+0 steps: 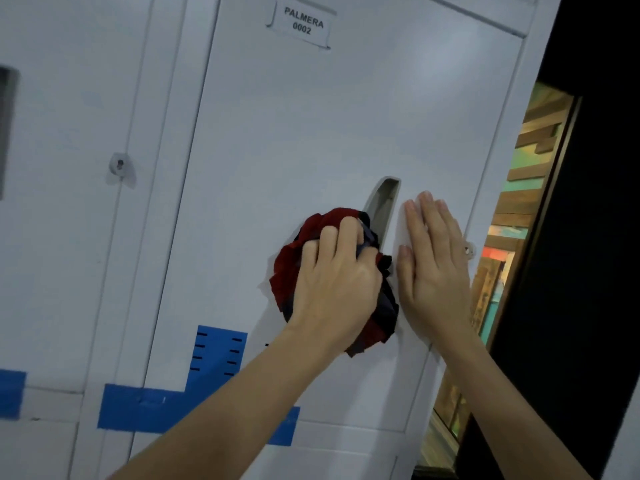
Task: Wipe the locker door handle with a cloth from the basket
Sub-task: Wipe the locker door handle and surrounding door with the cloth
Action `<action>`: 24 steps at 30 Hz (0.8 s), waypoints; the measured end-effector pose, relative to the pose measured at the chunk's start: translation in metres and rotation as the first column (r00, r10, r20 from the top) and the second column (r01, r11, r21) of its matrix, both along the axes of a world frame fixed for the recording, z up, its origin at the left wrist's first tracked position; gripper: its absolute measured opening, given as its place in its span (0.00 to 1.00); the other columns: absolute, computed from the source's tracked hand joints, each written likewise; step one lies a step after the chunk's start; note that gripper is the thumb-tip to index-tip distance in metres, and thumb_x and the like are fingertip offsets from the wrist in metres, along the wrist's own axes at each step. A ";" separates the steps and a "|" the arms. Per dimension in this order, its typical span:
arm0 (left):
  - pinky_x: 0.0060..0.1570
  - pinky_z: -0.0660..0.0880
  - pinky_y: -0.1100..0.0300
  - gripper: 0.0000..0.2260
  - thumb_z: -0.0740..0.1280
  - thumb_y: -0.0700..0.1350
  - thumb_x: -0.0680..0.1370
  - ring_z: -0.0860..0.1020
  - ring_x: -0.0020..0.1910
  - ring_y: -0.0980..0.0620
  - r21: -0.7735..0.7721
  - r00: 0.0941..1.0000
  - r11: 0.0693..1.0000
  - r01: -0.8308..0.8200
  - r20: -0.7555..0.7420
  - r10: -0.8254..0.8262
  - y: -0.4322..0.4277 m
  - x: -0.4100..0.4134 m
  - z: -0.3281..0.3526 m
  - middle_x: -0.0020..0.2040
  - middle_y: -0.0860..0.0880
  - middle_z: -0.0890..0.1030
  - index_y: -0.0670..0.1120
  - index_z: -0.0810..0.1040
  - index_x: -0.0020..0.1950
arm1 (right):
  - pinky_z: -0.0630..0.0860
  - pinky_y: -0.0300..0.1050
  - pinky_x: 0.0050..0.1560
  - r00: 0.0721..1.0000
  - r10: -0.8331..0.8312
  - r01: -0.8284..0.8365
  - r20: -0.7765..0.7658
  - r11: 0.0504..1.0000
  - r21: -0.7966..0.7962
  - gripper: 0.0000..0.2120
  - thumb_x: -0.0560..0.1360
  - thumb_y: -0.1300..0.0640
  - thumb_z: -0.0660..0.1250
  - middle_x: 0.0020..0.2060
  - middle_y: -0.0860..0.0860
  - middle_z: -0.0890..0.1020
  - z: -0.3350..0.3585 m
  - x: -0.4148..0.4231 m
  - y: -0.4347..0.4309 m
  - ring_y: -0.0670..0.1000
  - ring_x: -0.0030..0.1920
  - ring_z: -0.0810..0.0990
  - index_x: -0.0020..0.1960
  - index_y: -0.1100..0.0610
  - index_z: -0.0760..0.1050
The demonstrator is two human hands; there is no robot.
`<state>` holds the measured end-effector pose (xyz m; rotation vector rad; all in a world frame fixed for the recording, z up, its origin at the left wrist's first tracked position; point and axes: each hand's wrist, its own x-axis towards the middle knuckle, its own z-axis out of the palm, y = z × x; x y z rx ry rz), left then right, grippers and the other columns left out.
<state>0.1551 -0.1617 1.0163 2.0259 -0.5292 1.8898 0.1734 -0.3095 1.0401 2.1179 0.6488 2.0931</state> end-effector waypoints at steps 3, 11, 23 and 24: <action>0.36 0.64 0.58 0.03 0.67 0.39 0.72 0.72 0.39 0.47 -0.104 0.999 0.994 0.045 0.019 -0.043 -0.004 0.000 0.025 0.46 0.45 0.76 0.45 0.80 0.43 | 0.58 0.56 0.73 1.000 0.025 -0.025 0.007 1.000 -0.016 0.21 0.80 0.60 0.54 0.70 0.62 0.64 0.000 -0.001 -0.002 0.59 0.72 0.60 0.71 0.65 0.61; 0.47 0.62 0.56 0.11 0.61 0.40 0.74 0.66 0.50 0.47 -0.251 0.997 0.968 -0.001 0.079 0.021 -0.031 0.011 0.029 0.53 0.45 0.78 0.45 0.81 0.50 | 0.59 0.57 0.72 0.999 0.029 -0.027 0.045 0.999 -0.026 0.20 0.80 0.62 0.55 0.70 0.63 0.65 0.002 0.003 -0.002 0.60 0.72 0.61 0.71 0.66 0.62; 0.42 0.63 0.56 0.10 0.58 0.38 0.75 0.66 0.43 0.47 0.196 0.976 0.962 -0.188 0.147 0.161 0.003 0.008 -0.012 0.50 0.44 0.78 0.42 0.79 0.46 | 0.61 0.57 0.71 0.999 0.011 -0.011 0.036 1.000 -0.023 0.20 0.80 0.61 0.54 0.70 0.63 0.65 0.001 0.001 -0.003 0.60 0.72 0.61 0.71 0.66 0.63; 0.40 0.63 0.56 0.11 0.56 0.36 0.75 0.65 0.43 0.47 0.276 0.971 0.939 -0.207 0.174 0.162 0.011 0.007 -0.007 0.49 0.44 0.77 0.42 0.78 0.44 | 0.60 0.57 0.72 0.999 0.011 -0.010 0.031 1.000 -0.022 0.20 0.80 0.60 0.54 0.70 0.63 0.65 0.001 0.000 -0.003 0.59 0.72 0.60 0.71 0.66 0.62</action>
